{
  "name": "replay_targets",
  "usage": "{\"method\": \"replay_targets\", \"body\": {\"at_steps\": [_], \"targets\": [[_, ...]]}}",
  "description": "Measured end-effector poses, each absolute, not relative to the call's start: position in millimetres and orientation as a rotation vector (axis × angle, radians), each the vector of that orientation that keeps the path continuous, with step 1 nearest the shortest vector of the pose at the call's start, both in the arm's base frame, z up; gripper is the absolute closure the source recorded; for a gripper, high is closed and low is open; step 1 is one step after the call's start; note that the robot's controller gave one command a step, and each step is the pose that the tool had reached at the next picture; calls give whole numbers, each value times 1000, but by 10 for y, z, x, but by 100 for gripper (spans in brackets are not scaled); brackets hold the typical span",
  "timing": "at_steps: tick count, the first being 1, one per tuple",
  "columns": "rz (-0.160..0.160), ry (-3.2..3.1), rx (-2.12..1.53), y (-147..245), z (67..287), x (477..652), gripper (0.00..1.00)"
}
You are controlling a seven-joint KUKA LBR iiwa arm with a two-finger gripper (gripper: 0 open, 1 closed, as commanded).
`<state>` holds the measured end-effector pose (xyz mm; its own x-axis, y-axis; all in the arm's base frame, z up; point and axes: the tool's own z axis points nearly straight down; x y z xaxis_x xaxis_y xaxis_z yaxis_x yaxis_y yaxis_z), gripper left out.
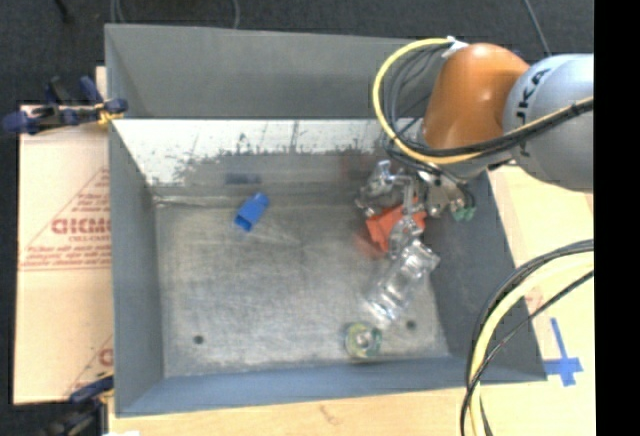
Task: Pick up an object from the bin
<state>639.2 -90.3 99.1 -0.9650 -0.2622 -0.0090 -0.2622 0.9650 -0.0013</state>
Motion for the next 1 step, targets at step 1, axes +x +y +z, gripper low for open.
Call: {"method": "replay_targets", "body": {"at_steps": [1], "targets": [[10,3125,33,-1250,776,6505,0]]}}
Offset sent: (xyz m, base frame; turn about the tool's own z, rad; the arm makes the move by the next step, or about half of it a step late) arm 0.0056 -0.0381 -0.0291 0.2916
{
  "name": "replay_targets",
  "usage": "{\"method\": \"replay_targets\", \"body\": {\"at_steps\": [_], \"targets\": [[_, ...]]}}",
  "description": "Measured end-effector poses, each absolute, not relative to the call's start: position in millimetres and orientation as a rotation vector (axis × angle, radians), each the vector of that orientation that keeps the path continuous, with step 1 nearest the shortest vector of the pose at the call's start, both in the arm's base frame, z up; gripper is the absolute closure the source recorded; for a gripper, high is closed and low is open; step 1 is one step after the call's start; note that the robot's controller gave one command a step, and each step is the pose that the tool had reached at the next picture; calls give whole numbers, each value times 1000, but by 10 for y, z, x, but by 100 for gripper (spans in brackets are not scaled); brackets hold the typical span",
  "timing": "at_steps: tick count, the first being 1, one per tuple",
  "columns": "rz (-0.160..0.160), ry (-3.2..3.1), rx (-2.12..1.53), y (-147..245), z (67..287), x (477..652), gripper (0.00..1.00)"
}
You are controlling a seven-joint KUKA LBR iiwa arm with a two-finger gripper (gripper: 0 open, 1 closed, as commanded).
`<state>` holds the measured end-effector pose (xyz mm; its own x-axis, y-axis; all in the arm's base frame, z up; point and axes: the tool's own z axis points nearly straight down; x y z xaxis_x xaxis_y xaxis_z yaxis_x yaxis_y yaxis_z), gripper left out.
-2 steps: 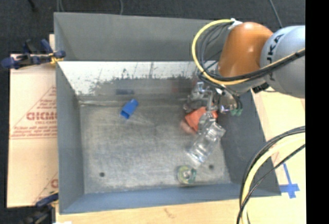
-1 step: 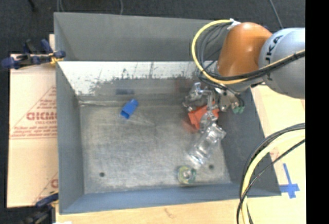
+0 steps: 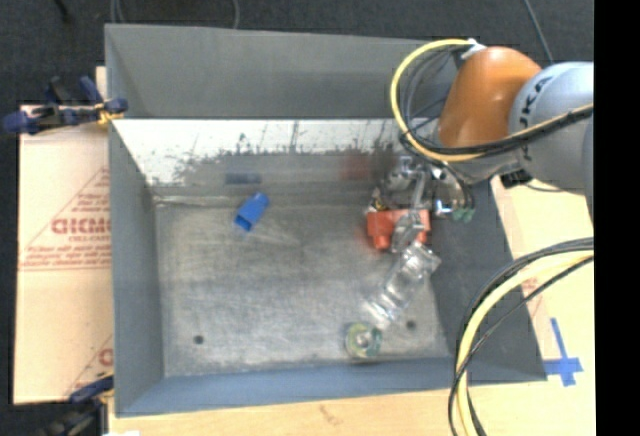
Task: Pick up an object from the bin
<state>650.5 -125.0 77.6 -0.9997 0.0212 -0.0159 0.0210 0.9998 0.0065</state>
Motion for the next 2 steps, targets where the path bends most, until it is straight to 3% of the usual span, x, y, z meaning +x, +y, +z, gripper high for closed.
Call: {"method": "replay_targets", "body": {"at_steps": [1,2], "targets": [[2,3114,36,-1271,795,6527,100],[-6,3079,-563,-1071,2189,6304,100]]}}
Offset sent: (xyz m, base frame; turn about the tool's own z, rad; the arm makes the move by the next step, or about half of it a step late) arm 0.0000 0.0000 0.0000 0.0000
